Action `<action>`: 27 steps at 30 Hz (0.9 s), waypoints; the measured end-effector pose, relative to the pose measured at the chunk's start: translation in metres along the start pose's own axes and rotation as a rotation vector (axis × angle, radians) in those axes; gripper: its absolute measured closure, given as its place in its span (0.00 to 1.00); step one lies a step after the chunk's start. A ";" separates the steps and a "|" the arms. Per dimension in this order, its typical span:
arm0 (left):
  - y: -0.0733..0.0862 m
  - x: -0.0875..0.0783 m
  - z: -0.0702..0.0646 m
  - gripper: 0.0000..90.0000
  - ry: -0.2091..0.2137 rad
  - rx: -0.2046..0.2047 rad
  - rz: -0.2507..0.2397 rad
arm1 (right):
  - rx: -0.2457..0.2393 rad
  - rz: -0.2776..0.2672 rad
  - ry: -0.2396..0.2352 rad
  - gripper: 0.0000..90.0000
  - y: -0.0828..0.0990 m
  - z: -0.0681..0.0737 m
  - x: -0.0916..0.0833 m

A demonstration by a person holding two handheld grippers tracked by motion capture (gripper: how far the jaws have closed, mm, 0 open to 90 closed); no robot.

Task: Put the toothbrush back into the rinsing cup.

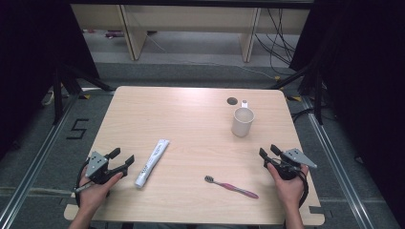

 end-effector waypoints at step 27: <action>0.001 0.000 -0.001 0.36 0.004 0.008 -0.007 | -0.207 0.325 -0.218 0.54 -0.027 0.011 -0.002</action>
Point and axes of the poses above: each handheld gripper's, and its own axes: x roughly forward along the jaws, y roughly out of its underside, z roughly to its left, the point moved 6 cm from there along x, roughly forward along the jaws, and after that the axes turned 14 degrees about -x, right-handed, at the moved point
